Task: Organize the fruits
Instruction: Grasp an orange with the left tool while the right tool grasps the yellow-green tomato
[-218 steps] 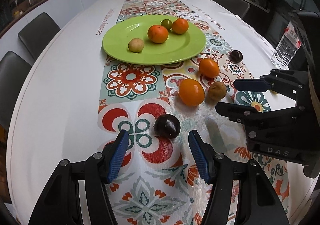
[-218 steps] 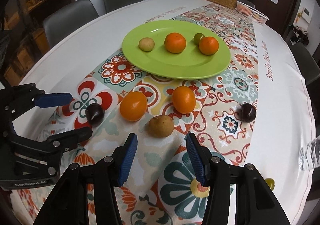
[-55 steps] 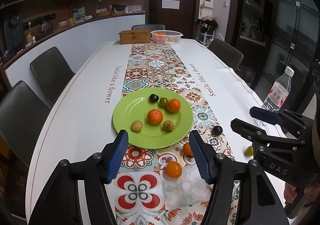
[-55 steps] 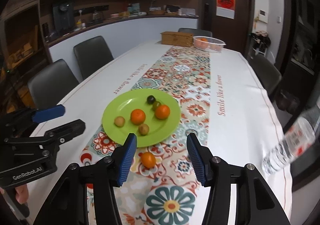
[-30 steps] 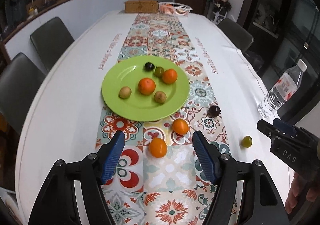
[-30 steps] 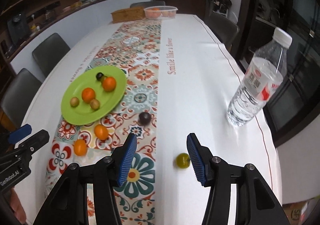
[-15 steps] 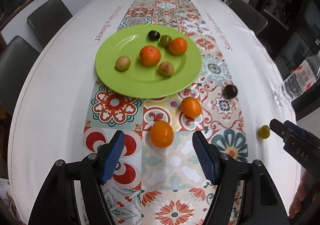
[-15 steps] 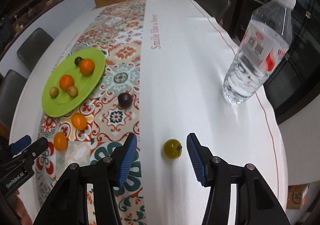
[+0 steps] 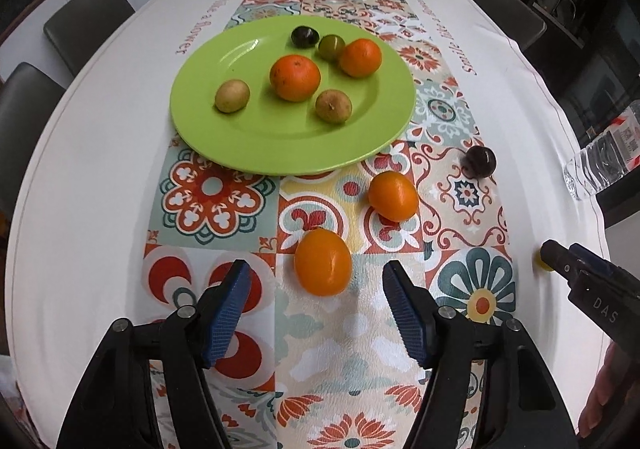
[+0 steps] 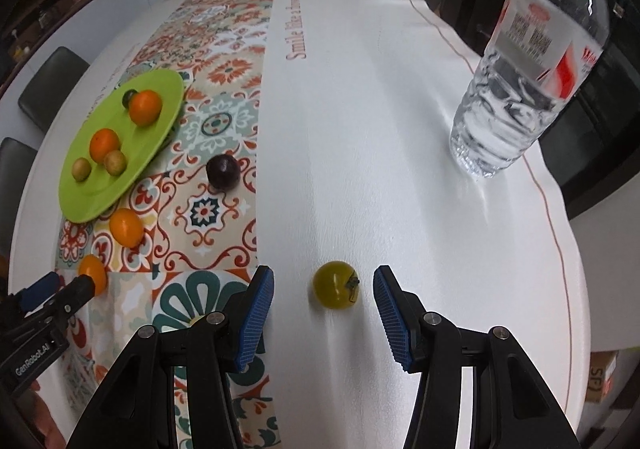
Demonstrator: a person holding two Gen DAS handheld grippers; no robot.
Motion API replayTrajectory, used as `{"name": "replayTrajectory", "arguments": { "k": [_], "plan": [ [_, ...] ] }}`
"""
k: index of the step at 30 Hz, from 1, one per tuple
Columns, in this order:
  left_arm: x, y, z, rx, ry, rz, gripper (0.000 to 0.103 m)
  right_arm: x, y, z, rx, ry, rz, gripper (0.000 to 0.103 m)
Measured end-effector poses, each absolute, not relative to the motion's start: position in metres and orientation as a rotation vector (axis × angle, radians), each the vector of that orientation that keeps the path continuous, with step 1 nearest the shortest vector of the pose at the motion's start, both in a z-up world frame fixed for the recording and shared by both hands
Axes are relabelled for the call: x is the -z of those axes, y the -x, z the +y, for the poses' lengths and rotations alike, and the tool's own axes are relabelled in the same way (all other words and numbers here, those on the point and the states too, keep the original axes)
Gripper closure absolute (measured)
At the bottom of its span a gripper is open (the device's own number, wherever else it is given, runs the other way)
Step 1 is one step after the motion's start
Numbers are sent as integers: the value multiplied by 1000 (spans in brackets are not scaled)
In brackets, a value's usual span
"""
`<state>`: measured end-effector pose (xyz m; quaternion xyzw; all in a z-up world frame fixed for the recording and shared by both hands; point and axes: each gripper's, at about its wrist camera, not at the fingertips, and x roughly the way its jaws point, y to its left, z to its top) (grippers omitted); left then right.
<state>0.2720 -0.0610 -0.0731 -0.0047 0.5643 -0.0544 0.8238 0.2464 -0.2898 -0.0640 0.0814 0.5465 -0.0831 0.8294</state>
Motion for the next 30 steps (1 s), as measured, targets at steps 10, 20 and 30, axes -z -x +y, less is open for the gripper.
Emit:
{"name": "replayTrajectory", "arguments": {
  "k": [10,20,30],
  "plan": [
    [87,-278,-63,139,25,1233,53,78,-251,-290,167,-180,1184,56],
    [93,-283,-65,138,16,1242,69,88,-254,-291,174,-180,1203,69],
    [90,-278,-64,157,11,1229,71,83,-248,-287,157,-168,1172,74]
  ]
}}
